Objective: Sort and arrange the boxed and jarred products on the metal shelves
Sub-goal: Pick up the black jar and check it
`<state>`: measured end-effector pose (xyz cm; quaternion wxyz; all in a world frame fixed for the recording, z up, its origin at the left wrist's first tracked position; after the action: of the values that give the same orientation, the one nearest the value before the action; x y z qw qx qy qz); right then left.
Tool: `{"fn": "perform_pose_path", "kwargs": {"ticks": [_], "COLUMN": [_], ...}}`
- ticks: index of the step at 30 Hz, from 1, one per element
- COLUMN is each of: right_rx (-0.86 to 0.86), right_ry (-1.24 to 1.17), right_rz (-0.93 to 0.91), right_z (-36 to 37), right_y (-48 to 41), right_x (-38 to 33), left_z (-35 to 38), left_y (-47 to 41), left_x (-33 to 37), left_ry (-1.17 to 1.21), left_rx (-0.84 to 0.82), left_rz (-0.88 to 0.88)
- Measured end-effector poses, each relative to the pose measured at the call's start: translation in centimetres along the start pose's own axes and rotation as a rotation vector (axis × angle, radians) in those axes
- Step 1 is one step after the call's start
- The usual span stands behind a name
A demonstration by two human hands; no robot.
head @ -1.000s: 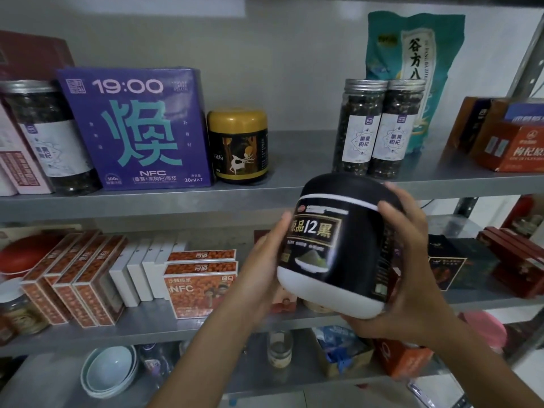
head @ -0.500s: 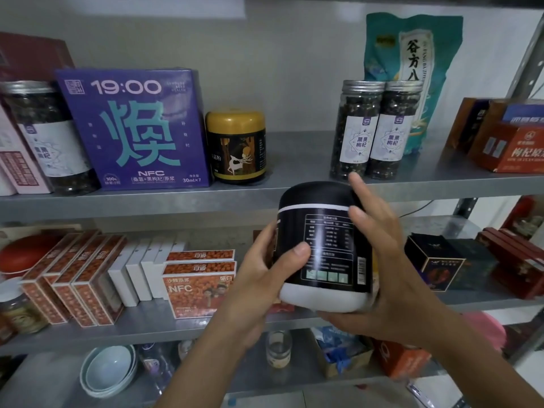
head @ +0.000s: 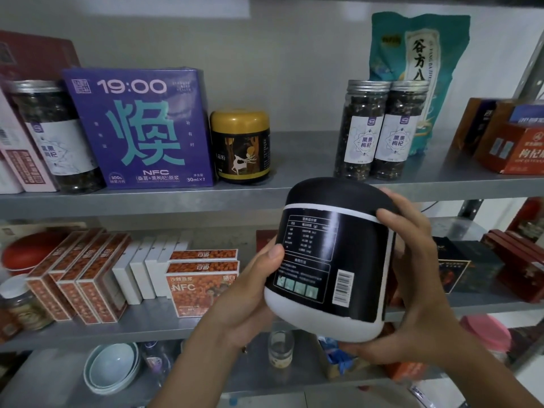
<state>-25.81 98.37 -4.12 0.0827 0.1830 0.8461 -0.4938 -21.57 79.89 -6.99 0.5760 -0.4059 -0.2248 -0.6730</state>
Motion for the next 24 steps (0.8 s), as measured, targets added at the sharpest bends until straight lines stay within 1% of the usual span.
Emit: {"fn": "perform_pose_path", "kwargs": {"ticks": [2,4,6,8,10,12,14,16,18,21,24], "right_rx": [0.0,0.021,0.033,0.028,0.014,-0.001,-0.02,-0.062,-0.082,-0.148,-0.247], "right_ry": [0.015,0.063,0.157,0.26,0.303,0.305,0.222,0.072,-0.066,-0.17,-0.265], "right_rz": [-0.025,-0.063,-0.116,-0.14,-0.148,-0.123,-0.093,-0.099,-0.083,0.008,0.078], "right_z": [-0.1,-0.5,-0.9,-1.0,-0.6,-0.2,0.1,0.3,0.1,-0.3,-0.2], "right_y": [0.1,0.1,0.0,-0.3,-0.6,-0.9,-1.1,-1.2,-1.2,-0.4,0.4], "right_x": [-0.4,-0.8,-1.0,-1.1,-1.1,-1.2,-1.2,-1.1,-0.5,1.0,1.9], "left_z": [0.0,-0.1,-0.1,0.6,1.4,2.0,1.5,0.8,0.6,0.7,0.9], "left_y": [0.1,0.4,0.5,0.6,0.5,0.6,0.9,0.8,0.7,0.6,0.5], "left_x": [0.5,1.3,1.9,2.1,1.5,0.6,-0.1,-0.6,-0.7,-0.3,-0.4], "left_ry": [-0.049,-0.181,-0.296,-0.329,-0.384,-0.419,-0.37,-0.261,-0.163,-0.043,0.127], "left_rx": [-0.022,0.015,0.061,0.031,-0.015,0.024,0.112,0.174,0.174,0.06,-0.057], "left_rz": [0.003,0.062,0.122,0.164,0.153,0.139,0.125,0.061,0.011,-0.018,-0.065]}}
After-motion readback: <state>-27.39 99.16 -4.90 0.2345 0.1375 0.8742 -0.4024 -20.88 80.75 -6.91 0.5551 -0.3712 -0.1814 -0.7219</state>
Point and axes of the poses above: each hand's wrist, its own y-axis away from the middle knuckle, its own z-axis out of the palm, x = y × z, the point moved 2 cm from there along -y, towards the middle knuckle, and after that the axes turned 10 degrees about y, right-handed, at the moved point
